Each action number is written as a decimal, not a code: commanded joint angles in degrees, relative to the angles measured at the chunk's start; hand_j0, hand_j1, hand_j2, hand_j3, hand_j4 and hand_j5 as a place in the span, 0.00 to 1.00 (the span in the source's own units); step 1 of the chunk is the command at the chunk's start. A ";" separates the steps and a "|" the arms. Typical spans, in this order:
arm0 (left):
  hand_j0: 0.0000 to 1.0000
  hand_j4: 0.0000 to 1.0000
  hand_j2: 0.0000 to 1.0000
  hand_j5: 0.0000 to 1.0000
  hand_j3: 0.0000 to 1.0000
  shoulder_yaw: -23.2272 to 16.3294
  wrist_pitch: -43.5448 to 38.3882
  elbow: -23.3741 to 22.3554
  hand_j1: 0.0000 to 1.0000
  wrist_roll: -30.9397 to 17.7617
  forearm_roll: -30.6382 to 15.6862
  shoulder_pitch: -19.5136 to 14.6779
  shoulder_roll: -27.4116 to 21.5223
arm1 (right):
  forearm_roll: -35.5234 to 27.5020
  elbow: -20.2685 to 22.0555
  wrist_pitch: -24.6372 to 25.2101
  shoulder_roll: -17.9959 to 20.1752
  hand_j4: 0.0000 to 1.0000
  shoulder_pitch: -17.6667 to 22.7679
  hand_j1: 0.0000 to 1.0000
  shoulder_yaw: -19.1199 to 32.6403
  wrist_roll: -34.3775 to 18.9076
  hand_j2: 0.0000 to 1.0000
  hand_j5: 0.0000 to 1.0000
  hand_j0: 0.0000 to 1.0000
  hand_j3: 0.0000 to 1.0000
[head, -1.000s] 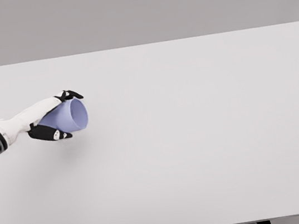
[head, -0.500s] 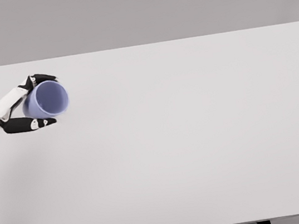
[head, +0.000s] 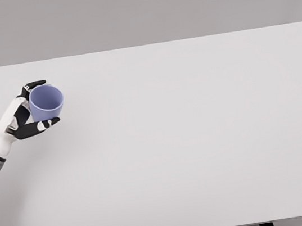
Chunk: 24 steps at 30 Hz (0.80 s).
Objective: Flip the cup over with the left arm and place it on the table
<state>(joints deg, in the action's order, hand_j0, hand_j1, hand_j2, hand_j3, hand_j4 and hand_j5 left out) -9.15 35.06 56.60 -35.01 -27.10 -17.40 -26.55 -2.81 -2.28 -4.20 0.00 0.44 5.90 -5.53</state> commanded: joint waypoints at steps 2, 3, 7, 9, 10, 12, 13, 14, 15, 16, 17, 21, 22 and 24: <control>0.54 0.54 0.54 0.54 0.54 0.10 -0.06 -0.88 0.54 0.01 -3.66 0.00 1.42 | 0.00 0.00 -0.02 0.00 1.00 0.00 1.00 0.08 -0.01 1.00 1.00 1.00 1.00; 0.54 0.54 0.54 0.54 0.54 0.36 -0.06 -1.14 0.54 0.01 -3.93 0.00 1.94 | 0.00 0.00 -0.02 0.00 1.00 0.00 1.00 -0.01 -0.01 1.00 1.00 1.00 1.00; 0.55 0.55 0.55 0.55 0.55 0.54 -0.06 -3.43 0.55 0.01 -5.51 -0.09 2.65 | 0.00 0.00 -0.02 0.00 1.00 0.00 1.00 -0.01 -0.01 1.00 1.00 1.00 1.00; 0.55 0.55 0.55 0.55 0.55 0.54 -0.06 -4.39 0.55 0.01 -5.51 -0.09 3.09 | 0.00 0.00 -0.02 0.00 1.00 0.00 1.00 -0.01 -0.01 1.00 1.00 1.00 1.00; 0.55 0.55 0.55 0.55 0.55 0.63 -0.06 -4.57 0.55 0.01 -5.59 -0.09 3.09 | 0.00 0.00 -0.02 0.00 1.00 0.00 1.00 -0.01 -0.01 1.00 1.00 1.00 1.00; 0.55 0.55 0.55 0.55 0.55 0.54 -0.06 -4.57 0.55 0.01 -6.91 -0.09 3.00 | 0.00 0.00 -0.02 0.00 1.00 0.00 1.00 -0.01 -0.01 1.00 1.00 1.00 1.00; 0.55 0.55 0.55 0.55 0.55 0.54 -0.06 -4.57 0.55 0.01 -6.91 -0.09 3.09 | 0.00 0.00 -0.02 0.00 1.00 0.00 1.00 -0.01 -0.01 1.00 1.00 1.00 1.00; 0.55 0.55 0.55 0.55 0.55 0.54 -0.06 -4.57 0.55 0.01 -6.91 -0.09 3.26 | 0.00 0.00 -0.02 0.00 1.00 -0.09 1.00 -0.01 -0.01 1.00 1.00 1.00 1.00; 0.56 0.56 0.56 0.56 0.56 0.54 -0.06 -4.57 0.56 0.01 -6.91 -0.09 3.18 | 0.00 0.00 -0.02 0.00 1.00 0.00 1.00 -0.01 -0.01 1.00 1.00 1.00 1.00; 0.56 0.56 0.56 0.56 0.56 0.54 -0.06 -4.48 0.56 0.01 -6.91 -0.09 3.18 | 0.00 0.00 -0.02 0.00 1.00 0.00 1.00 -0.01 -0.01 1.00 1.00 1.00 1.00; 0.57 0.57 0.57 0.57 0.57 0.63 -0.06 -4.40 0.57 0.01 -6.91 -0.09 3.26 | 0.00 0.00 0.07 0.00 1.00 0.00 1.00 -0.01 -0.01 1.00 1.00 1.00 1.00; 0.60 0.60 0.60 0.60 0.60 0.45 -0.06 -4.40 0.60 0.01 -6.91 -0.09 3.26 | 0.00 0.00 -0.02 0.00 1.00 0.00 1.00 -0.01 -0.01 1.00 1.00 1.00 1.00; 0.63 0.63 0.63 0.63 0.63 0.45 -0.06 -4.40 0.63 0.01 -6.83 -0.09 3.26 | 0.00 0.00 0.07 0.00 1.00 0.00 1.00 -0.01 -0.01 1.00 1.00 1.00 1.00; 0.68 0.68 0.68 0.68 0.68 0.36 -0.06 -4.48 0.68 0.01 -6.65 0.00 3.26 | 0.00 0.00 -0.02 0.00 1.00 -0.09 1.00 0.08 -0.01 1.00 1.00 1.00 1.00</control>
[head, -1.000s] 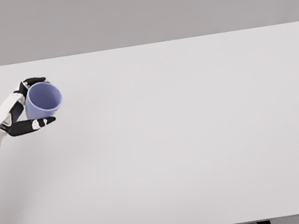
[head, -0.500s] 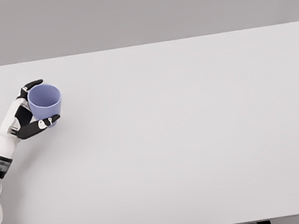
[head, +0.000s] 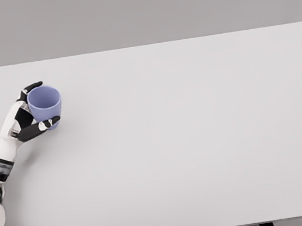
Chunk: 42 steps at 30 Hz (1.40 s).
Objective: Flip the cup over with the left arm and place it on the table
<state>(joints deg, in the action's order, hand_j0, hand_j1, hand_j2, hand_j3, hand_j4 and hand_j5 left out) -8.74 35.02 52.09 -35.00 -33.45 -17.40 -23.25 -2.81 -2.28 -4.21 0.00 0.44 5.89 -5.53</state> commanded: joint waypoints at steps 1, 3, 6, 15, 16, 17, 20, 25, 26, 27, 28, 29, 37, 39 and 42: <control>0.71 0.71 0.71 0.71 0.71 -0.05 -0.02 0.02 0.71 0.00 -0.30 0.00 -0.04 | 0.00 0.00 -0.01 0.00 1.00 0.00 1.00 -0.01 -0.01 1.00 1.00 1.00 1.00; 0.75 0.75 0.75 0.75 0.75 -0.05 -0.02 0.02 0.75 0.00 -0.30 0.00 -0.04 | 0.00 0.00 -0.01 0.00 1.00 0.00 1.00 -0.01 -0.01 1.00 1.00 1.00 1.00; 0.78 0.78 0.78 0.78 0.78 -0.05 -0.02 0.02 0.78 0.00 -0.13 0.09 -0.04 | 0.00 0.00 -0.01 0.00 1.00 0.00 1.00 -0.01 -0.01 1.00 1.00 1.00 1.00; 0.91 0.91 0.91 0.91 0.91 0.04 -0.02 0.38 0.91 0.00 -0.04 0.18 -0.12 | 0.00 0.00 -0.01 0.00 1.00 0.00 1.00 -0.01 -0.01 1.00 1.00 1.00 1.00; 0.92 0.92 0.92 0.92 0.92 0.04 -0.02 0.38 0.92 0.00 -0.04 0.18 -0.12 | 0.00 0.00 -0.01 0.00 1.00 0.00 1.00 0.08 -0.01 1.00 1.00 1.00 1.00; 0.93 0.93 0.93 0.93 0.93 0.04 -0.02 0.46 0.93 0.00 -0.04 0.18 -0.12 | 0.00 0.00 -0.01 0.00 1.00 0.00 1.00 -0.01 -0.01 1.00 1.00 1.00 1.00; 0.94 0.94 0.94 0.94 0.94 0.04 -0.02 0.55 0.94 0.00 -0.04 0.26 -0.21 | 0.00 0.00 -0.01 0.00 1.00 0.00 1.00 -0.01 -0.01 1.00 1.00 1.00 1.00; 0.94 0.94 0.94 0.94 0.94 0.04 -0.02 0.64 0.94 0.00 -0.04 0.26 -0.21 | 0.00 0.00 -0.01 0.00 1.00 0.00 1.00 0.08 -0.01 1.00 1.00 1.00 1.00; 0.94 0.94 0.94 0.94 0.94 0.04 -0.02 0.64 0.94 0.00 -0.04 0.26 -0.21 | 0.00 0.00 -0.01 0.00 1.00 -0.09 1.00 -0.01 -0.01 1.00 1.00 1.00 1.00; 0.94 0.94 0.94 0.94 0.94 0.04 -0.02 0.64 0.94 0.00 -0.13 0.35 -0.21 | 0.00 0.00 -0.01 0.00 1.00 0.00 1.00 -0.01 -0.01 1.00 1.00 1.00 1.00; 0.94 0.94 0.94 0.94 0.94 0.04 -0.02 0.64 0.94 0.00 -0.04 0.35 -0.30 | 0.00 0.00 0.08 0.00 1.00 0.00 1.00 -0.01 -0.01 1.00 1.00 1.00 1.00; 0.96 0.96 0.96 0.96 0.96 0.04 -0.02 0.64 0.96 0.00 -0.04 0.35 -0.39 | 0.00 0.00 0.08 0.00 1.00 0.00 1.00 0.00 -0.01 1.00 1.00 1.00 1.00; 0.99 0.99 0.99 0.99 0.99 0.12 -0.02 0.82 0.99 0.00 -0.22 0.35 -0.74 | 0.00 0.00 -0.01 0.00 1.00 0.00 1.00 -0.01 -0.01 1.00 1.00 1.00 1.00; 0.99 0.99 0.99 0.99 0.99 0.12 -0.02 1.69 0.99 0.00 -0.30 0.44 -0.83 | 0.00 0.00 -0.01 0.00 1.00 0.00 1.00 -0.01 -0.01 1.00 1.00 1.00 1.00; 0.99 0.99 0.99 0.99 0.99 0.21 -0.02 2.49 0.99 0.00 -0.48 0.62 -0.92 | 0.00 0.00 -0.01 0.00 1.00 0.00 1.00 -0.01 -0.01 1.00 1.00 1.00 1.00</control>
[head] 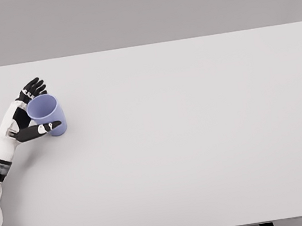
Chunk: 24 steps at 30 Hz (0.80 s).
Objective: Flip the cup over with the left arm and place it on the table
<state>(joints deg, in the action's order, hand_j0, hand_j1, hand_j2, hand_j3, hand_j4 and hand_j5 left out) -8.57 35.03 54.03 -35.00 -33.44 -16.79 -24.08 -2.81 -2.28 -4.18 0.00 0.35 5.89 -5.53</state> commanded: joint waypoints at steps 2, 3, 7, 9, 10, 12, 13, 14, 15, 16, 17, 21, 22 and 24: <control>0.99 0.99 0.99 0.99 0.99 0.05 -0.03 0.55 0.99 0.00 -0.40 -0.09 -0.18 | 0.00 0.00 -0.04 0.00 1.00 0.09 1.00 0.00 -0.01 1.00 1.00 1.00 1.00; 0.99 0.99 0.99 0.99 0.99 0.05 -0.03 0.55 0.99 0.00 -0.40 -0.09 -0.18 | 0.00 0.00 -0.04 0.00 1.00 0.09 1.00 0.00 -0.01 1.00 1.00 1.00 1.00; 0.99 0.99 0.99 0.99 0.99 0.05 -0.03 0.55 0.99 0.00 -0.48 -0.18 -0.27 | 0.00 0.00 0.05 0.00 1.00 0.09 1.00 0.00 -0.01 1.00 1.00 1.00 1.00; 0.99 0.99 0.99 0.99 0.99 0.05 -0.03 0.90 0.99 0.00 -0.48 -0.09 -0.27 | 0.00 0.00 -0.04 0.00 1.00 0.00 1.00 0.00 -0.01 1.00 1.00 1.00 1.00; 0.99 0.99 0.99 0.99 0.99 0.05 -0.03 0.99 0.99 0.00 -0.48 -0.09 -0.27 | 0.00 0.00 -0.04 0.00 1.00 0.09 1.00 0.00 -0.01 1.00 1.00 1.00 1.00; 0.99 0.99 0.99 0.99 0.99 0.57 -0.03 1.52 0.99 0.00 -0.48 0.00 -0.36 | 0.00 0.00 -0.04 0.00 1.00 0.09 1.00 0.00 -0.01 1.00 1.00 1.00 1.00; 0.99 0.99 0.99 0.99 0.99 0.66 -0.03 1.52 0.99 0.00 -0.48 0.00 -0.36 | 0.00 0.00 -0.04 0.00 1.00 0.09 1.00 0.00 -0.01 1.00 1.00 1.00 1.00; 0.99 0.99 0.99 0.99 0.99 0.75 -0.03 1.78 0.99 0.00 -0.48 0.09 -0.36 | 0.00 0.00 -0.03 0.00 1.00 0.09 1.00 0.00 -0.01 1.00 1.00 1.00 1.00; 0.99 0.99 0.99 0.99 0.99 0.75 -0.03 2.13 0.99 0.00 -0.48 0.09 -0.36 | 0.00 0.00 -0.04 0.00 1.00 0.09 1.00 0.00 -0.01 1.00 1.00 1.00 1.00; 0.99 0.99 0.99 0.99 0.99 0.84 -0.03 2.22 0.99 0.00 -0.48 0.09 -0.36 | 0.00 0.00 0.05 0.00 1.00 0.00 1.00 0.00 -0.01 1.00 1.00 1.00 1.00; 0.99 0.99 0.99 0.99 0.99 0.84 -0.03 2.31 0.99 0.00 -0.48 0.18 -0.36 | 0.00 0.00 -0.03 0.00 1.00 0.09 1.00 0.00 -0.01 1.00 1.00 1.00 1.00; 0.99 0.99 0.99 0.99 0.99 0.84 -0.03 2.92 0.99 0.00 -0.48 0.26 -0.80 | 0.00 0.00 -0.04 0.00 1.00 0.09 1.00 0.00 -0.01 1.00 1.00 1.00 1.00; 0.99 0.99 0.99 0.99 0.99 1.10 -0.03 3.01 0.99 0.00 -0.48 0.26 -0.80 | 0.00 0.00 -0.04 0.00 1.00 0.00 1.00 0.00 -0.01 1.00 1.00 1.00 1.00; 0.99 0.99 0.99 0.99 0.99 1.19 -0.03 3.80 0.99 0.00 -0.48 1.05 -0.88 | 0.00 0.00 -0.04 0.00 1.00 0.09 1.00 0.00 -0.01 1.00 1.00 1.00 1.00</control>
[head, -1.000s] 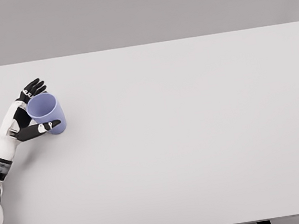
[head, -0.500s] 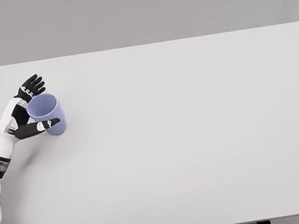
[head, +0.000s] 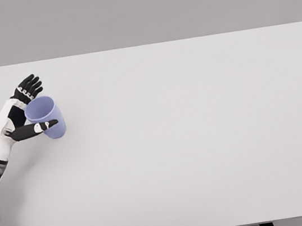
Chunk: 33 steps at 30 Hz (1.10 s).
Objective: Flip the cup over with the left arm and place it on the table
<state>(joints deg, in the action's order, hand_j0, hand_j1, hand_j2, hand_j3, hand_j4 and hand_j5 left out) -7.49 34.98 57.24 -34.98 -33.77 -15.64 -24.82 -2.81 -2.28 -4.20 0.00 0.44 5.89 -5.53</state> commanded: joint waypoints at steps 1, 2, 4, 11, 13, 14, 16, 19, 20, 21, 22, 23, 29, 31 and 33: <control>0.99 0.99 0.99 0.99 0.99 0.11 0.02 0.68 0.99 -0.02 -0.15 0.00 -0.14 | 0.00 0.00 -0.02 0.00 1.00 0.00 1.00 0.00 -0.01 1.00 1.00 1.00 1.00; 0.99 0.99 0.99 0.99 0.99 0.11 0.02 0.68 0.99 -0.02 -0.15 0.26 -0.14 | 0.00 0.00 0.07 0.00 1.00 0.00 1.00 0.00 -0.01 1.00 1.00 1.00 1.00; 0.99 0.99 0.99 0.99 0.99 0.11 0.02 0.77 0.99 -0.02 -0.15 0.26 -0.14 | 0.00 0.00 -0.02 0.00 1.00 0.00 1.00 0.00 -0.01 1.00 1.00 1.00 1.00; 1.00 1.00 1.00 1.00 1.00 0.54 0.02 1.65 1.00 -0.02 -0.15 1.14 -0.14 | 0.00 0.00 -0.02 0.00 1.00 0.00 1.00 0.00 -0.01 1.00 1.00 1.00 1.00; 1.00 1.00 1.00 1.00 1.00 0.98 0.02 2.88 1.00 -0.02 -0.06 2.29 -0.58 | 0.00 0.00 0.07 0.00 1.00 0.00 1.00 0.00 -0.01 1.00 1.00 1.00 1.00; 1.00 1.00 1.00 1.00 1.00 0.98 0.02 3.05 1.00 -0.02 -0.15 2.37 -0.67 | 0.00 0.00 0.07 0.00 1.00 0.00 1.00 0.00 -0.01 1.00 1.00 1.00 1.00; 1.00 1.00 1.00 1.00 1.00 0.98 0.02 3.14 1.00 -0.02 -0.15 2.46 -0.67 | 0.00 0.00 -0.02 0.00 1.00 0.00 1.00 0.00 -0.01 1.00 1.00 1.00 1.00; 1.00 1.00 1.00 1.00 1.00 0.98 0.02 3.40 1.00 -0.02 -0.15 2.46 -0.67 | 0.00 0.00 -0.02 0.00 1.00 0.00 1.00 0.00 -0.01 1.00 1.00 1.00 1.00; 1.00 1.00 1.00 1.00 1.00 0.98 0.02 3.49 1.00 -0.02 -0.15 2.72 -0.67 | 0.00 0.00 -0.02 0.00 1.00 0.00 1.00 0.00 -0.01 1.00 1.00 1.00 1.00; 1.00 1.00 1.00 1.00 1.00 1.07 0.02 3.49 1.00 -0.02 -0.15 2.72 -0.67 | 0.00 0.00 -0.02 0.00 1.00 0.00 1.00 0.00 -0.01 1.00 1.00 1.00 1.00; 1.00 1.00 1.00 1.00 1.00 1.34 0.02 3.49 1.00 -0.02 -0.15 2.81 -0.67 | 0.00 0.00 -0.02 0.00 1.00 0.00 1.00 0.00 -0.01 1.00 1.00 1.00 1.00; 1.00 1.00 1.00 1.00 1.00 1.34 0.02 3.67 1.00 -0.02 -0.06 2.81 -0.67 | 0.00 0.00 -0.02 0.00 1.00 0.00 1.00 0.00 -0.01 1.00 1.00 1.00 1.00; 1.00 1.00 1.00 1.00 1.00 1.42 0.02 3.93 1.00 -0.02 -0.06 2.90 -0.75 | 0.00 0.00 -0.02 0.00 1.00 0.00 1.00 0.00 -0.01 1.00 1.00 1.00 1.00; 1.00 1.00 1.00 1.00 1.00 1.42 0.02 4.37 1.00 -0.02 -0.06 3.16 -0.75 | 0.00 0.00 -0.02 0.00 1.00 0.00 1.00 0.00 -0.01 1.00 1.00 1.00 1.00; 1.00 1.00 1.00 1.00 1.00 2.39 0.02 4.99 1.00 -0.02 -0.06 3.69 -0.93 | 0.00 0.00 -0.02 0.00 1.00 0.00 1.00 0.00 -0.01 1.00 1.00 1.00 1.00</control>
<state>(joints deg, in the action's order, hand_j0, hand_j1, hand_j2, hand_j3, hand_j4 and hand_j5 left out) -5.51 34.91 61.74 -34.93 -33.93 -11.95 -25.62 -2.81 -2.28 -4.21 0.00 0.44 5.89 -5.53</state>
